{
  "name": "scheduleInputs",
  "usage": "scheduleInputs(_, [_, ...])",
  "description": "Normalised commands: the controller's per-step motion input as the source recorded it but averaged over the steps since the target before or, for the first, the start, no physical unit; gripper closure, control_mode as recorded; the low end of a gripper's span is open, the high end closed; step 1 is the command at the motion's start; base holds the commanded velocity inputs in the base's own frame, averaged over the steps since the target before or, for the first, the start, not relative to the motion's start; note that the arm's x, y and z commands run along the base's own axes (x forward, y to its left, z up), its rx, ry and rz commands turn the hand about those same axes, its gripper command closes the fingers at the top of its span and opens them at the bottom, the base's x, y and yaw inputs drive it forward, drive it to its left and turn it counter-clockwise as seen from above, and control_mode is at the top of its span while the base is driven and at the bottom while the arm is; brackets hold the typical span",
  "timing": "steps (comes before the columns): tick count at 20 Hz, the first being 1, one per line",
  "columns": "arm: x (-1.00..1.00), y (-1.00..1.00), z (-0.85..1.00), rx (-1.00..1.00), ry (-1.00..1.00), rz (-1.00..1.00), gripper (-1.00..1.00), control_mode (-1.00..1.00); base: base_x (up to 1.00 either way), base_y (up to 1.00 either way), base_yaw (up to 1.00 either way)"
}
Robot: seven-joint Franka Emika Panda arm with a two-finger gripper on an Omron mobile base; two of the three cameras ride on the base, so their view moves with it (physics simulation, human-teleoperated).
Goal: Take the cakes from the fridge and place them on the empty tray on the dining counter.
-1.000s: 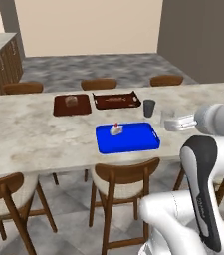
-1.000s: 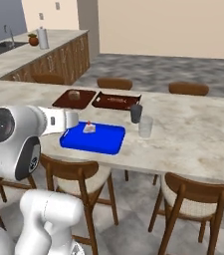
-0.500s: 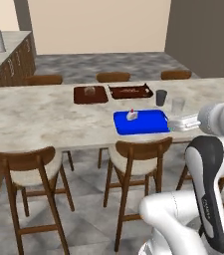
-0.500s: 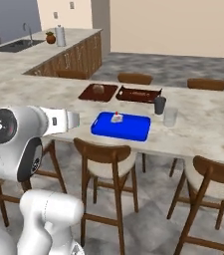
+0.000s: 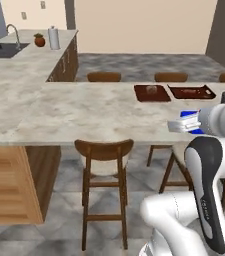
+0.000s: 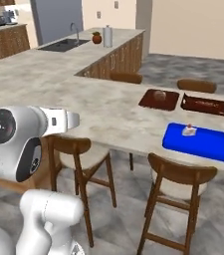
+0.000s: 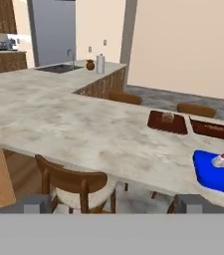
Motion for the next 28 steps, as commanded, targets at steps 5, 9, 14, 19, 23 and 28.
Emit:
scheduleInputs(5, [0.00,0.00,0.00,0.00,0.00,0.00,-1.00,1.00,0.00,1.00,0.15])
scheduleInputs(9, [0.00,0.00,0.00,0.00,0.00,0.00,-1.00,1.00,0.02,1.00,0.17])
scheduleInputs(14, [0.00,0.00,0.00,0.00,0.00,0.00,-1.00,1.00,0.13,1.00,0.20])
scheduleInputs(19, [0.00,0.00,0.00,0.00,0.00,0.00,-1.00,1.00,0.23,1.00,0.24])
scheduleInputs(23, [0.00,0.00,0.00,0.00,0.00,0.00,-1.00,1.00,0.25,1.00,0.23])
scheduleInputs(28, [0.00,0.00,0.00,0.00,0.00,0.00,-1.00,1.00,0.40,1.00,0.23])
